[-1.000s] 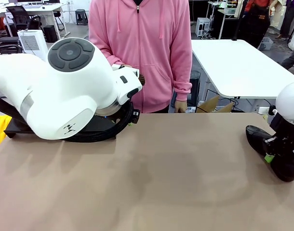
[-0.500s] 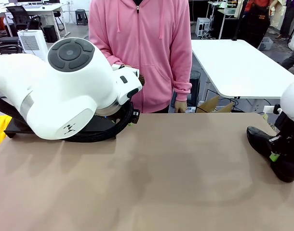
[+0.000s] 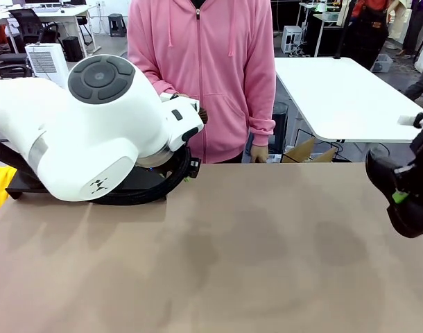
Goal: Organize the shoes by placing them on the stand.
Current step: Pick up one Shoe and place it in the middle of the table, then place the Shoe from the middle of the table onto the Shoes Stand.
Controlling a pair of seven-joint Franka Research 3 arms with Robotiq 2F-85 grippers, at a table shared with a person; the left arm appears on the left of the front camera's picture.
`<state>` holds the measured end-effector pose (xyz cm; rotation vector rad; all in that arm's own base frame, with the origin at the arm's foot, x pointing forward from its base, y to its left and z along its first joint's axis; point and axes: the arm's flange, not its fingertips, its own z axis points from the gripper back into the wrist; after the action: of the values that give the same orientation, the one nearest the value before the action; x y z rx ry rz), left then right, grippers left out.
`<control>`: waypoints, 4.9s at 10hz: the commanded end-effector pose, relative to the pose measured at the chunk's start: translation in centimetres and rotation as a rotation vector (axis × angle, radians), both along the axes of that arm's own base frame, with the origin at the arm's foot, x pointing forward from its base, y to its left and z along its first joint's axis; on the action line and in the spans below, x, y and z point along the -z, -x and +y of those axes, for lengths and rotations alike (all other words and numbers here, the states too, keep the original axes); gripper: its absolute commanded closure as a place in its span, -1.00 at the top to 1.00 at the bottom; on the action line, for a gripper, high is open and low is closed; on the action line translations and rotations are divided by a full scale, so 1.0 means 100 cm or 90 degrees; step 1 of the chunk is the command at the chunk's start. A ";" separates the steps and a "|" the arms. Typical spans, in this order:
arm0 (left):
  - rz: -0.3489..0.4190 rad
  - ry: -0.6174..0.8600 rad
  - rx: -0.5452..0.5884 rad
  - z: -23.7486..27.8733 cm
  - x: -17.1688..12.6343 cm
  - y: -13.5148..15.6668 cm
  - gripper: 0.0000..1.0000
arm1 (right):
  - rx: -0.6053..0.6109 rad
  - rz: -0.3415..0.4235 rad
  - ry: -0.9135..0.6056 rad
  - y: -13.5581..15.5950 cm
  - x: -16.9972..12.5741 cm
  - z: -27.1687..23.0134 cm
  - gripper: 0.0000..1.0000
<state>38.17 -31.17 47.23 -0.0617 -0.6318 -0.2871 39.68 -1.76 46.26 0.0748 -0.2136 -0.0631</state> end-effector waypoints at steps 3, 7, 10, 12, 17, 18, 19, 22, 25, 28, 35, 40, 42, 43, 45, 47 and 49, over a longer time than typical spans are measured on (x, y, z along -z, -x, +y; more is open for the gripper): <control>-0.010 0.002 -0.010 -0.003 0.000 0.000 0.10 | -0.041 -0.002 0.003 0.042 -0.014 0.136 -1.00; 0.000 0.000 0.000 0.000 0.000 0.000 0.10 | -0.096 0.044 -0.027 0.058 0.010 0.229 -1.00; 0.013 -0.012 -0.047 0.026 0.004 0.013 0.10 | -0.095 0.056 -0.065 0.054 0.038 0.261 -1.00; 0.006 -0.002 -0.088 0.043 0.008 0.025 0.10 | -0.100 0.075 -0.081 0.048 0.063 0.274 -1.00; 0.000 -0.009 -0.089 0.053 0.004 0.025 0.10 | -0.087 0.048 -0.117 0.045 0.091 0.298 -1.00; 0.000 -0.009 -0.089 0.053 0.004 0.025 0.10 | -0.089 0.063 -0.115 0.044 0.096 0.298 -1.00; 0.000 -0.009 -0.089 0.053 0.004 0.025 0.10 | -0.084 0.067 -0.111 0.043 0.099 0.297 -1.00; 0.000 -0.009 -0.089 0.053 0.004 0.025 0.10 | -0.083 0.068 -0.116 0.041 0.108 0.303 -0.47; 0.000 -0.009 -0.089 0.053 0.004 0.025 0.10 | -0.094 0.045 -0.143 0.051 0.092 0.298 0.61; 0.000 -0.009 -0.089 0.053 0.004 0.025 0.10 | -0.137 0.037 -0.204 0.073 0.062 0.284 1.00; 0.000 -0.009 -0.089 0.053 0.004 0.025 0.10 | -0.107 0.035 -0.167 0.058 0.066 0.301 1.00; 0.000 -0.009 -0.089 0.053 0.004 0.025 0.10 | -0.117 0.044 -0.172 0.061 0.068 0.296 1.00; 0.001 -0.010 -0.092 0.053 0.007 0.028 0.10 | -0.128 0.007 -0.139 0.073 0.032 0.253 1.00; 0.006 -0.028 -0.113 0.041 0.011 0.032 0.10 | -0.087 -0.020 -0.150 0.079 0.014 0.228 1.00; -0.027 -0.020 -0.158 0.002 0.020 0.046 0.10 | -0.008 -0.071 -0.170 0.075 -0.016 0.171 1.00; 0.005 0.007 -0.239 -0.044 0.022 0.066 0.10 | 0.104 -0.087 -0.163 0.065 -0.020 0.130 1.00; 0.087 0.028 -0.218 -0.102 0.040 0.077 0.10 | 0.191 -0.085 -0.124 0.058 -0.019 0.095 1.00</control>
<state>28.46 -38.25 44.10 0.0141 -0.5727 0.0589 35.17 7.78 49.86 0.2937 -0.3681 -0.3052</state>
